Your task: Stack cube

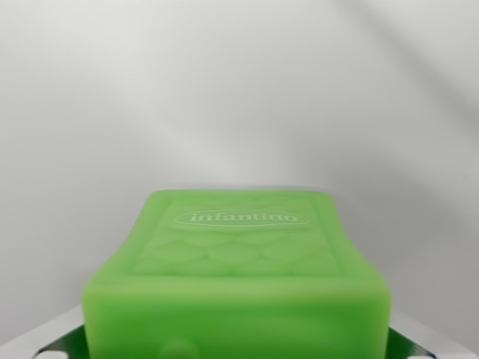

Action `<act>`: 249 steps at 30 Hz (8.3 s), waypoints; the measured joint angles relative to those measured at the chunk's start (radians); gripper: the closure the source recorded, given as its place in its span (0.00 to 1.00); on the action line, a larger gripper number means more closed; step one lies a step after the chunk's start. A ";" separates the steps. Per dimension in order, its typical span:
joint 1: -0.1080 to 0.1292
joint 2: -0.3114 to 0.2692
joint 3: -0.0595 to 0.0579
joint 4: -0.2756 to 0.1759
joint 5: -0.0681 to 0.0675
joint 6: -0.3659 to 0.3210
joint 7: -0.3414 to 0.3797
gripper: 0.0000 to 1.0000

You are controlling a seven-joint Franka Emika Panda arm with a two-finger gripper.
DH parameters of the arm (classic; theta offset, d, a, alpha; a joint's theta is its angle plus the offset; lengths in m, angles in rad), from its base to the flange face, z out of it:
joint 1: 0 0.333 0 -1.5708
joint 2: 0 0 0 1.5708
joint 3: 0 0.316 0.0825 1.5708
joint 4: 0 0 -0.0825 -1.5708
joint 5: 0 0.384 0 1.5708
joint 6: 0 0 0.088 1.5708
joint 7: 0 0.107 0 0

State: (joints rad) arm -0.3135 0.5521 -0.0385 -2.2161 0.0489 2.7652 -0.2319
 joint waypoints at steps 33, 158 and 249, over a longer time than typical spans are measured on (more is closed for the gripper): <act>0.010 -0.180 -0.013 -0.036 -0.006 -0.139 0.004 1.00; 0.398 -0.180 -0.013 0.102 -0.016 -0.278 0.458 1.00; 0.642 0.028 -0.007 0.469 -0.016 -0.436 0.757 1.00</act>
State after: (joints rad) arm 0.3285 0.5805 -0.0460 -1.7468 0.0330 2.3295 0.5246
